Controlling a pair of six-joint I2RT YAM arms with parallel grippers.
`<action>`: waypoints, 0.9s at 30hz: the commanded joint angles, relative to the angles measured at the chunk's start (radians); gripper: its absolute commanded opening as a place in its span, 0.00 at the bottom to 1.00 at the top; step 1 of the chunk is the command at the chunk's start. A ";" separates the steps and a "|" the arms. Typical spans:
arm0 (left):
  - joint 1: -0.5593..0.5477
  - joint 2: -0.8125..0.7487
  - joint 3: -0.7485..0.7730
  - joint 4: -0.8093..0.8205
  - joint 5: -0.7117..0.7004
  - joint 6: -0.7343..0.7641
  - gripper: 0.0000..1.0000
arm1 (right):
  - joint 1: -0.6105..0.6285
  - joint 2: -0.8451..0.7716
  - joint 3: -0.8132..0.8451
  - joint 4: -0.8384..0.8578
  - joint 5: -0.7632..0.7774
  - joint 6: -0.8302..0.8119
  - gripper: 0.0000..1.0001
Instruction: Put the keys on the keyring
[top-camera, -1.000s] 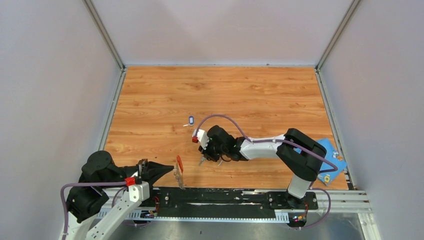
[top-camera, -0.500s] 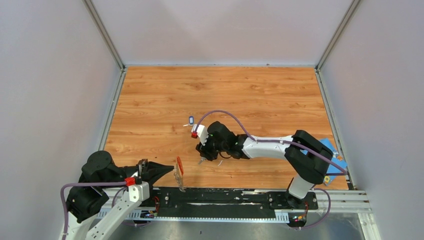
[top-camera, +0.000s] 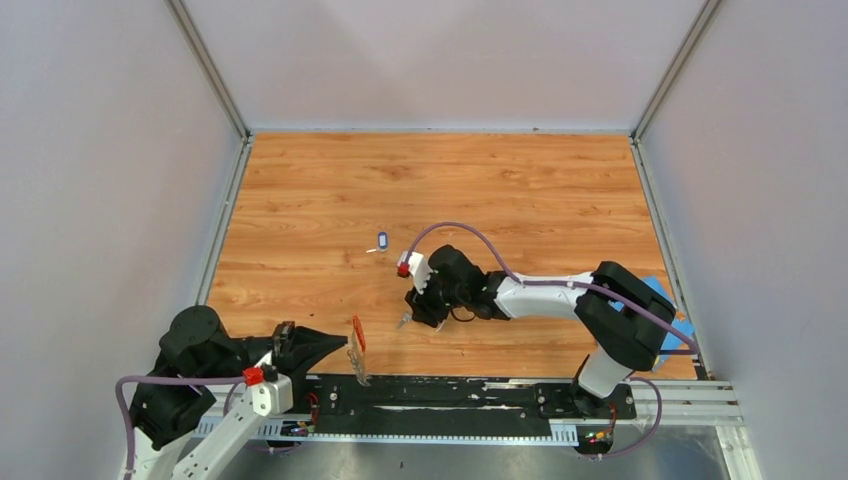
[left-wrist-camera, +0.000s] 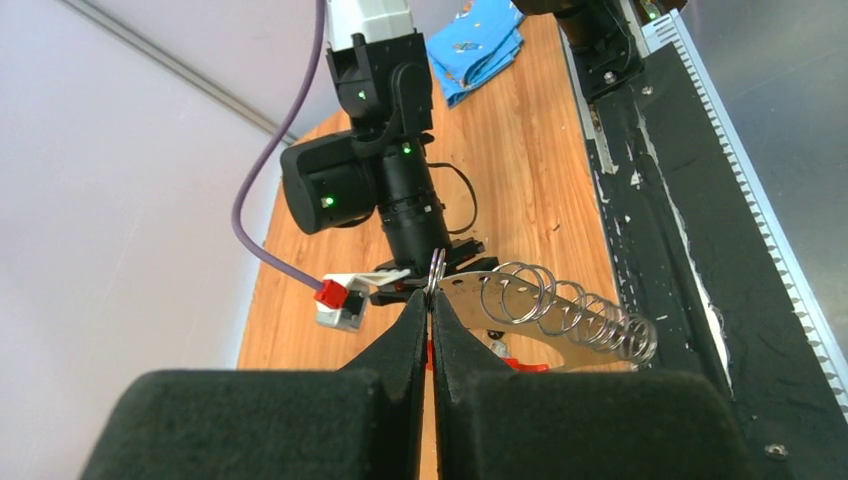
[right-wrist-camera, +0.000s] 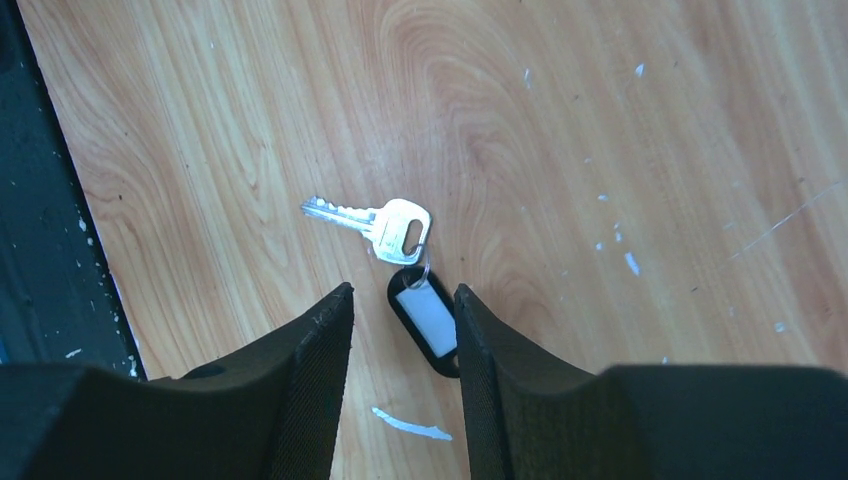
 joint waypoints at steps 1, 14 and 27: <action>-0.004 -0.020 0.004 0.002 0.048 0.061 0.00 | -0.015 -0.006 -0.044 0.049 -0.029 0.028 0.44; -0.003 -0.044 0.010 0.002 0.057 0.151 0.00 | -0.050 0.018 -0.077 0.159 -0.089 0.050 0.30; -0.004 -0.040 0.012 0.002 0.051 0.137 0.00 | -0.050 0.036 -0.082 0.150 -0.129 0.050 0.26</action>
